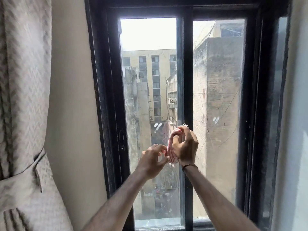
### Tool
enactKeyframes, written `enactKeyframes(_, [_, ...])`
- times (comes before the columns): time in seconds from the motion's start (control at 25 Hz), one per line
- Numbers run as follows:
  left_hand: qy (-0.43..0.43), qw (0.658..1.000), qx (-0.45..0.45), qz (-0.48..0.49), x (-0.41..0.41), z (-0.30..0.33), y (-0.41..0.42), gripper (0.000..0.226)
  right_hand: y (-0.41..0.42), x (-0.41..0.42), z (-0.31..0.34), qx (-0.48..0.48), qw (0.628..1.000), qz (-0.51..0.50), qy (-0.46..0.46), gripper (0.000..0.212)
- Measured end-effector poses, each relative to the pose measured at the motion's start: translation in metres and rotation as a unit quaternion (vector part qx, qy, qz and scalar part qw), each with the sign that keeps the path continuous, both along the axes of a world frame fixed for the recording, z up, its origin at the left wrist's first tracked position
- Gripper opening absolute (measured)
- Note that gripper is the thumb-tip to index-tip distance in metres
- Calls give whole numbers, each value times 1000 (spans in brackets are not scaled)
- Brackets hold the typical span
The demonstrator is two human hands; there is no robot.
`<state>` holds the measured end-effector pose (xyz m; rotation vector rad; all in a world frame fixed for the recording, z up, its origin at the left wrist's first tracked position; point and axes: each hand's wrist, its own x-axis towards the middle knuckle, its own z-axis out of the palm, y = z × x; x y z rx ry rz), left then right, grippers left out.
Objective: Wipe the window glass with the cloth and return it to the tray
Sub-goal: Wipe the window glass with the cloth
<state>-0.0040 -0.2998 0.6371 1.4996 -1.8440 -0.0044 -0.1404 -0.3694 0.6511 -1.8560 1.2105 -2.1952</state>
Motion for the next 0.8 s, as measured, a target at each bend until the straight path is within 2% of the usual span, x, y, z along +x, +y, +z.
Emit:
enactKeyframes(0.04, [-33,999,-20,22,9,8,-8,32,-11,8,9,-1,1000,-10,-3,33])
enactKeyframes(0.12, [-79,985,-116,96,36,29,-25,35,-32,24,19,-8,1000,-20,18,37])
enactKeyframes(0.2, [-100,951,-235,176,70,53,-42,39,-52,37,15,-36,998,-21,44,41])
enactKeyframes(0.28, [-146,914,-302,227,104,69,-59,48,-69,43,1,-85,994,-32,61,40])
enactKeyframes(0.36, [-198,899,-298,252,132,73,-76,63,-86,43,-14,-128,988,-39,77,36])
enactKeyframes(0.48, [-214,891,-283,282,150,59,-100,75,-107,45,-20,-170,980,-43,93,47])
enactKeyframes(0.64, [-225,850,-350,323,155,47,-126,76,-124,72,-8,-146,967,-143,152,70])
enactKeyframes(0.72, [-236,835,-366,336,162,46,-133,75,-125,95,6,-153,963,-159,156,70])
enactKeyframes(0.8, [-247,826,-374,341,164,43,-136,73,-121,116,9,-189,952,-135,200,67])
